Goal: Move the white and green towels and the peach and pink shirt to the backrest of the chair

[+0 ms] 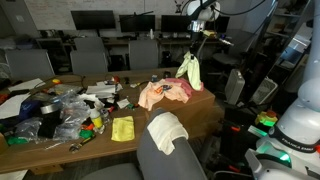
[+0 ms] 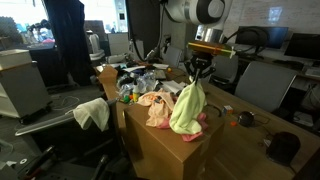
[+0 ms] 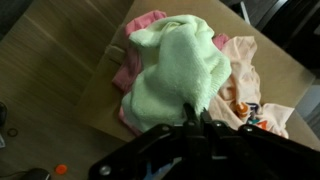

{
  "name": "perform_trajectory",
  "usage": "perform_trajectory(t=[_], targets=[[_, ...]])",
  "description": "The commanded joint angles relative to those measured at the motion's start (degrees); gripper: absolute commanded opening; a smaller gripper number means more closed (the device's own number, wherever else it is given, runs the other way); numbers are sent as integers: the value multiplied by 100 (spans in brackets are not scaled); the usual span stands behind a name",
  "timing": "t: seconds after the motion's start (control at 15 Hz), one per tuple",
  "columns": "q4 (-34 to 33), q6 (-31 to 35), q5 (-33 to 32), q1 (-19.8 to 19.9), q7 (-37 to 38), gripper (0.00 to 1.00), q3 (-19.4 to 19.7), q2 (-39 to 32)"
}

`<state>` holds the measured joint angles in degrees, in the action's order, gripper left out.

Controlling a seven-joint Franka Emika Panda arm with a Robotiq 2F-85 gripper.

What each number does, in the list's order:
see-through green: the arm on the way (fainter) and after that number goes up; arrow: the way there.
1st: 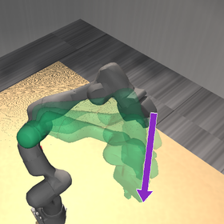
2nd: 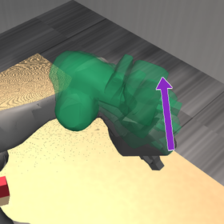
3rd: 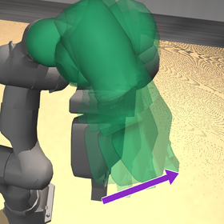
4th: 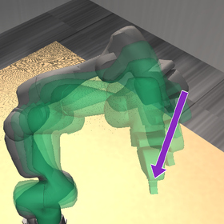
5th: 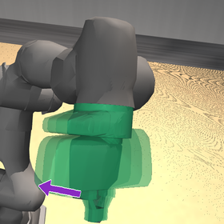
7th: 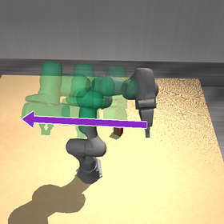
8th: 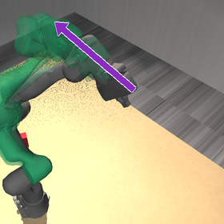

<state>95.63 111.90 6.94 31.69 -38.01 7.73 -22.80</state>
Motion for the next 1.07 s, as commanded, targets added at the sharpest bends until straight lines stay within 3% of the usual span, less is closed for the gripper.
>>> perform_trajectory(t=[0.0,0.53,1.0], targets=[[1373,146,-317,-260,-945,1,156,1129],[3770,28,-1731,-1132,-1988,1,399,3343],[5506,-325,-3091,-2081,-1834,1,-6,5481]])
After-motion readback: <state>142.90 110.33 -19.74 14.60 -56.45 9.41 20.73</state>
